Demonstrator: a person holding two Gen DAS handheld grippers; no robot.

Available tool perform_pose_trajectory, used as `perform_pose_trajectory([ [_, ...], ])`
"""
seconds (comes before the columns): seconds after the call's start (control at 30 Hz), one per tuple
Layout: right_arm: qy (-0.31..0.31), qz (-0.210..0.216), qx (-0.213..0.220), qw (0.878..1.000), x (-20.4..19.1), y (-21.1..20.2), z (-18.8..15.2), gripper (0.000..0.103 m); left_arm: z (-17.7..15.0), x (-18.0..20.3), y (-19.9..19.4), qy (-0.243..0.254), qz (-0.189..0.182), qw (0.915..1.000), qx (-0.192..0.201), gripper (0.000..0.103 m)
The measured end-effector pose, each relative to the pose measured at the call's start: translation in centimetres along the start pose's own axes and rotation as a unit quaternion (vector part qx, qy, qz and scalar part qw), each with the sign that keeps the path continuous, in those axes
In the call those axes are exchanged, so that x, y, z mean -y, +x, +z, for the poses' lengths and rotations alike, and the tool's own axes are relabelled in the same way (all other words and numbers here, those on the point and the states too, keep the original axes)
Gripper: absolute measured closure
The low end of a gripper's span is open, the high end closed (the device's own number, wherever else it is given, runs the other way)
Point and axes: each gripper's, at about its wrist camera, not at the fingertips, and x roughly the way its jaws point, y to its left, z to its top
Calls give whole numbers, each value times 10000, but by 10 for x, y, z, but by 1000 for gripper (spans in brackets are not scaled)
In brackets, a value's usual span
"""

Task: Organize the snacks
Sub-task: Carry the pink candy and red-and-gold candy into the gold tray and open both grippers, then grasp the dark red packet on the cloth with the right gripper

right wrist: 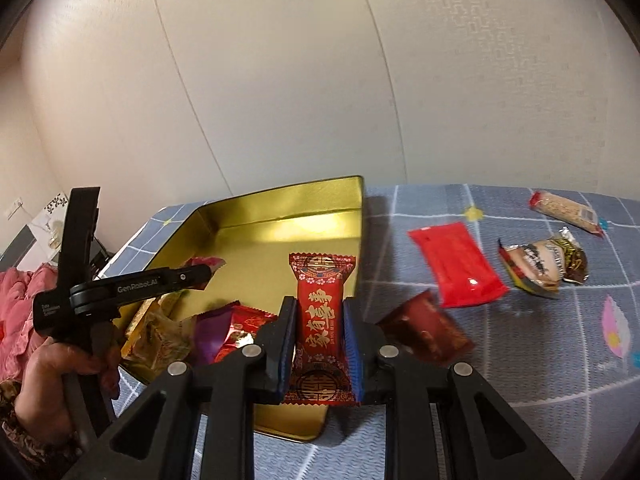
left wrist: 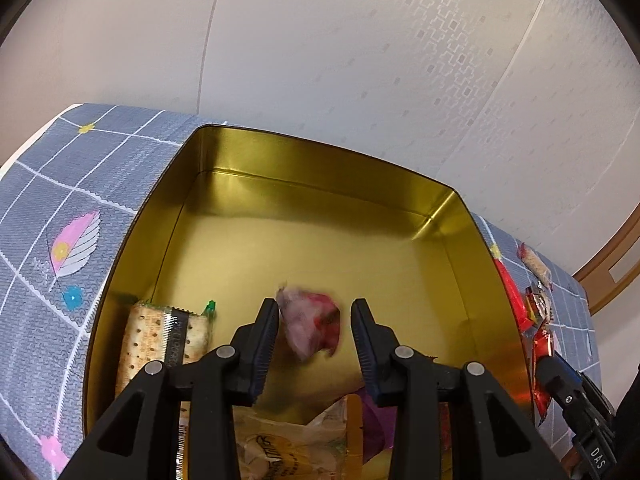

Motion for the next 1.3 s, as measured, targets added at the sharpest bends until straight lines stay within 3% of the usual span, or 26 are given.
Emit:
perform_pose_trajectory([
  [0.27, -151, -11, -121, 9998, -11, 9, -3, 80, 3, -9, -16, -275, -144, 9993, 211, 65],
  [0.5, -228, -20, -237, 9995, -17, 21, -5, 80, 4, -2, -32, -62, -47, 9985, 545, 63],
  [0.9, -266, -67, -249, 9993, -26, 28, -3, 80, 5, -11, -37, -293, -73, 9982, 510, 62],
  [1.1, -132, -192, -84, 9997, -13, 16, 1, 80, 2, -4, -35, -209, -219, 9984, 477, 52],
  [1.3, 228, -451, 18, 9987, 20, 1, 4, 77, -1, 16, -31, 132, -249, 9986, 441, 51],
])
